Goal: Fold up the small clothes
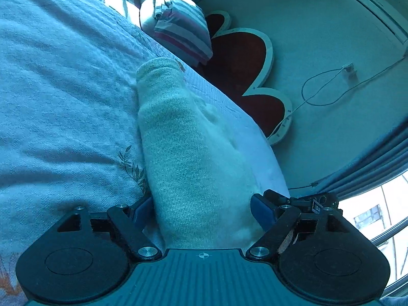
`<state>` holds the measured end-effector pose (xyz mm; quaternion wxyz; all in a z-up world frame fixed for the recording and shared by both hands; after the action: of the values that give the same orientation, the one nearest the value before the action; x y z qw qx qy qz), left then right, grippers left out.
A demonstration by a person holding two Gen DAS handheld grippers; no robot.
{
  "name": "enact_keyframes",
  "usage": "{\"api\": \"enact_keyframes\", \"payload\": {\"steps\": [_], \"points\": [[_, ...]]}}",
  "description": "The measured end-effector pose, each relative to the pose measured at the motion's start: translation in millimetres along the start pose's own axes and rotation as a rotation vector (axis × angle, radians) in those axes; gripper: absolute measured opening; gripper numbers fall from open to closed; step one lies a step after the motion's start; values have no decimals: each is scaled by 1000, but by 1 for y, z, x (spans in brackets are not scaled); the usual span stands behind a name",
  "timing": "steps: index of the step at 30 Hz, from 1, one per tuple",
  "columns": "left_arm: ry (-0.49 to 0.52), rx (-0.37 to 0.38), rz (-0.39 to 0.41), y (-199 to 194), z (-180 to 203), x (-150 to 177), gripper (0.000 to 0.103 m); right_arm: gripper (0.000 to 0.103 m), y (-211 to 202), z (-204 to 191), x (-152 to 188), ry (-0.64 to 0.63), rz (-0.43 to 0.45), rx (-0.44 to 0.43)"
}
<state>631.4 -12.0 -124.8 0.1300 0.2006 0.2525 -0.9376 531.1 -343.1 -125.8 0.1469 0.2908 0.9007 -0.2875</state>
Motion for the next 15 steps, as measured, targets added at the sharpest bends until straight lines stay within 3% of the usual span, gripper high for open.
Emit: {"api": "enact_keyframes", "payload": {"steps": [5, 10, 15], "points": [[-16, 8, -16, 12, -11, -11, 51, 50, 19, 1, -10, -24, -53, -26], [20, -31, -14, 23, -4, -17, 50, 42, 31, -4, -10, -50, -49, -22], [90, -91, 27, 15, 15, -16, 38, 31, 24, -15, -4, -87, -21, 17]]}}
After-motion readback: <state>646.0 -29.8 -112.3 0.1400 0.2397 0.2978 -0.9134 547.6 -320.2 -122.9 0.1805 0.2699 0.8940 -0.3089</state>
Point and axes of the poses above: each gripper's, at about its wrist camera, not at the fingertips, and y roughly the way its jaws point, z to its right, x to its underside, the point moved 4 cm from there along y, roughly the way its jaws point, and after that the axes turned 1 degree about z, right-handed, at the moved point
